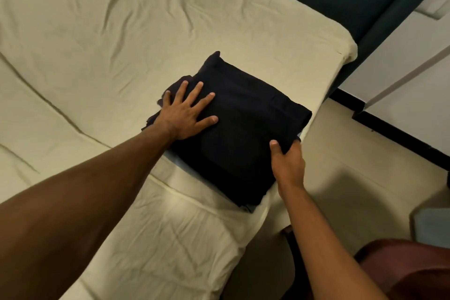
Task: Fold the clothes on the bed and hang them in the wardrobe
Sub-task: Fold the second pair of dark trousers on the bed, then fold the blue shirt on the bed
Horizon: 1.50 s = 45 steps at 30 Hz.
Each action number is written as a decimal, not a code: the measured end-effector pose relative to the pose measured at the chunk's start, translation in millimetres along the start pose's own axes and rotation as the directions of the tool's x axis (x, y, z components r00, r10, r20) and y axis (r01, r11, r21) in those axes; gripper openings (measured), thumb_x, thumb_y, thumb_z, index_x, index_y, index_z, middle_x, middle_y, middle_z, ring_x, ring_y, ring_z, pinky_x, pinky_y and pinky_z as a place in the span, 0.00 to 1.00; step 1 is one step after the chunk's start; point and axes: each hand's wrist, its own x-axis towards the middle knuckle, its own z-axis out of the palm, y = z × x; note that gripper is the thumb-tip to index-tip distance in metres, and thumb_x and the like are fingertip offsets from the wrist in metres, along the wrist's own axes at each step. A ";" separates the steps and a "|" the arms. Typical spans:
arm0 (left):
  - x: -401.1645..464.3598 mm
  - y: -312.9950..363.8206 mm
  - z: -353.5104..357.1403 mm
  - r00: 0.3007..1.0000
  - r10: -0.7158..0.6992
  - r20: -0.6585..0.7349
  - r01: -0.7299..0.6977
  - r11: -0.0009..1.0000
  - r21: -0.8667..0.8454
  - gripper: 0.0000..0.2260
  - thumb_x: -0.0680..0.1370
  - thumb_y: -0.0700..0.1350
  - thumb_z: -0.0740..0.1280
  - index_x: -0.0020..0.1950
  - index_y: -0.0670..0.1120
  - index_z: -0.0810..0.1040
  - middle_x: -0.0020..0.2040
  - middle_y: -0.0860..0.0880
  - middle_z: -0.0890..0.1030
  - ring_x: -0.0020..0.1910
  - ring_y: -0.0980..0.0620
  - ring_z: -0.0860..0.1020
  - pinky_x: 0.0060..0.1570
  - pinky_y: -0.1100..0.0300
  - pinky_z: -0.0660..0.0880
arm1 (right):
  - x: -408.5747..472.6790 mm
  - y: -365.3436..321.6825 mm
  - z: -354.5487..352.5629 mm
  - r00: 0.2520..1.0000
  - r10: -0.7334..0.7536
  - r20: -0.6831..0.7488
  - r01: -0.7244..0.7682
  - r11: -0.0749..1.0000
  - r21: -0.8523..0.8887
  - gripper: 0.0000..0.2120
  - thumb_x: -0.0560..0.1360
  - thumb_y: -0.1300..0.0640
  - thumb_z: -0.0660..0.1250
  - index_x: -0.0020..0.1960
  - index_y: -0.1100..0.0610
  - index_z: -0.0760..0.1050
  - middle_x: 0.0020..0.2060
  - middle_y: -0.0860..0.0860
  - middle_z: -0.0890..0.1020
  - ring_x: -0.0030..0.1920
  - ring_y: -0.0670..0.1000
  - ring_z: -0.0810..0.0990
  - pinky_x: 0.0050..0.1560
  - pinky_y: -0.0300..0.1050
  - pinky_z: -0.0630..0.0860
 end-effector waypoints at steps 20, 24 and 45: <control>-336.1 -157.8 54.8 0.894 -0.433 -0.118 0.408 0.893 -0.191 0.36 0.77 0.69 0.44 0.78 0.51 0.62 0.79 0.45 0.62 0.75 0.43 0.64 0.68 0.42 0.64 | -240.5 -47.0 136.6 0.597 -0.715 0.364 0.789 0.439 -0.430 0.18 0.73 0.51 0.75 0.57 0.59 0.74 0.51 0.58 0.76 0.49 0.59 0.76 0.44 0.55 0.75; -417.1 -192.8 66.3 0.832 -0.539 -0.132 0.487 0.823 -0.292 0.34 0.76 0.66 0.46 0.76 0.49 0.66 0.76 0.44 0.66 0.72 0.42 0.68 0.65 0.43 0.65 | -320.8 -48.0 187.5 0.515 -0.652 0.556 0.856 0.358 -0.374 0.17 0.77 0.47 0.69 0.59 0.57 0.73 0.51 0.55 0.76 0.50 0.57 0.75 0.45 0.53 0.76; -755.7 -375.4 83.0 0.186 -0.966 -0.182 0.916 0.238 -0.322 0.21 0.77 0.56 0.66 0.68 0.48 0.72 0.68 0.43 0.73 0.70 0.40 0.67 0.66 0.37 0.60 | -638.7 -31.6 352.8 0.030 -0.428 0.903 0.990 0.139 0.033 0.17 0.82 0.43 0.60 0.61 0.56 0.73 0.56 0.54 0.76 0.55 0.55 0.74 0.48 0.51 0.75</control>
